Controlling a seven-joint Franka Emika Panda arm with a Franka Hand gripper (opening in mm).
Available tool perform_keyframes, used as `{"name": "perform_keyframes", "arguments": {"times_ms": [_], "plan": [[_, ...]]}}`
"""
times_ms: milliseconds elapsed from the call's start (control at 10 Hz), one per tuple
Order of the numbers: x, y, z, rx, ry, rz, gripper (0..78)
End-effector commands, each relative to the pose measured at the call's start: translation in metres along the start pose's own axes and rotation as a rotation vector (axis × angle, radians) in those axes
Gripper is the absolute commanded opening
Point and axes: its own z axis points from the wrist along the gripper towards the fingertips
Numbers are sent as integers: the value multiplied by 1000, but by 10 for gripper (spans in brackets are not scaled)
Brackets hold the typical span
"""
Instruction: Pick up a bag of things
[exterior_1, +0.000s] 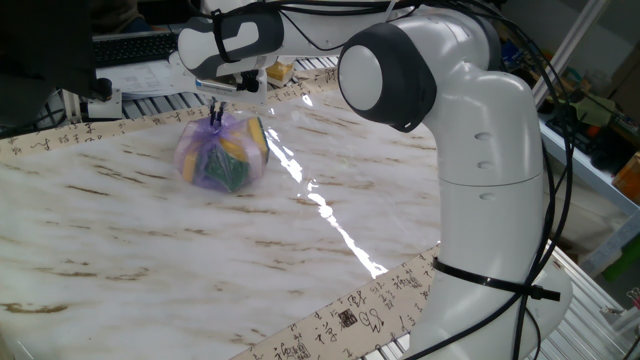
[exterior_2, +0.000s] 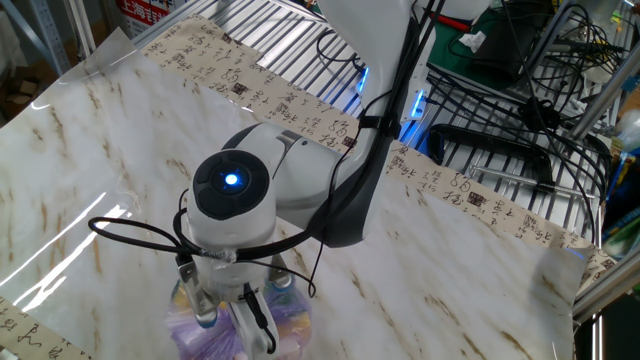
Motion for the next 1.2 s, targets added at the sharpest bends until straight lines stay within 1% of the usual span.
{"name": "perform_keyframes", "arguments": {"times_ms": [100, 400, 500, 600, 900, 1200], "plan": [[0, 0, 1, -3, -1, 7, 12], [0, 0, 1, -3, -1, 7, 12], [3, 1, -23, 38, 42, 20, 12], [5, 0, -33, 44, 51, 22, 12], [11, -4, -53, 45, 57, 10, 12], [27, -20, -85, 45, 65, -11, 12]]}}
